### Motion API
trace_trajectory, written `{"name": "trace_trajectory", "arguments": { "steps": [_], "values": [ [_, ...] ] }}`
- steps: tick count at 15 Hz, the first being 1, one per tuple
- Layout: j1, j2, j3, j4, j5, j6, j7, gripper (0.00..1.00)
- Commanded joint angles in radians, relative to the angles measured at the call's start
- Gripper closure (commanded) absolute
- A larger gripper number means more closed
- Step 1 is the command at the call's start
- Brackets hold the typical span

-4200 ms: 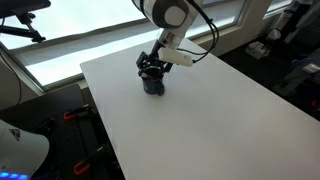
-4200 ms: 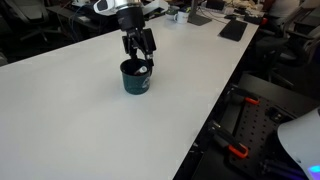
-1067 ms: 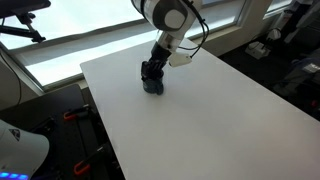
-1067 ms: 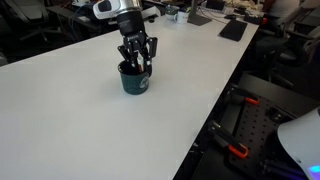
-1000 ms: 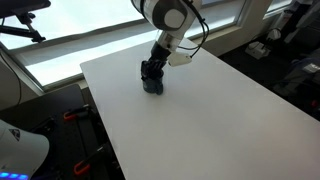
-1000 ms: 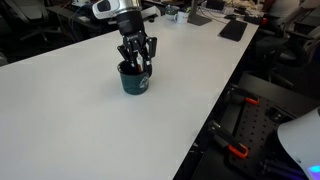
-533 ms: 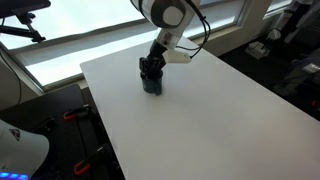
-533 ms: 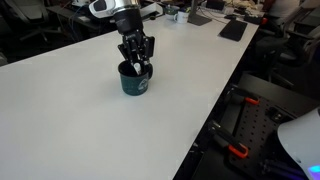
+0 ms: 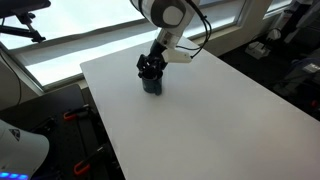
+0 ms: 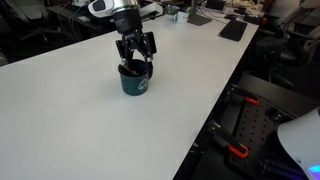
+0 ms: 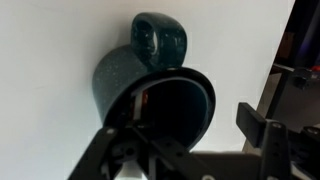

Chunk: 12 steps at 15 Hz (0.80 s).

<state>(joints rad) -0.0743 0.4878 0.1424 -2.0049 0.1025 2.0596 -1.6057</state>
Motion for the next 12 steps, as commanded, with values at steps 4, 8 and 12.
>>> {"name": "trace_trajectory", "arguments": {
  "steps": [4, 8, 12],
  "values": [
    [0.019, -0.022, -0.008, -0.015, -0.039, 0.042, 0.008, 0.00],
    [0.019, -0.042, -0.003, -0.024, -0.040, 0.026, 0.008, 0.20],
    [0.017, -0.065, 0.000, -0.031, -0.017, 0.001, 0.031, 0.41]
  ]
}}
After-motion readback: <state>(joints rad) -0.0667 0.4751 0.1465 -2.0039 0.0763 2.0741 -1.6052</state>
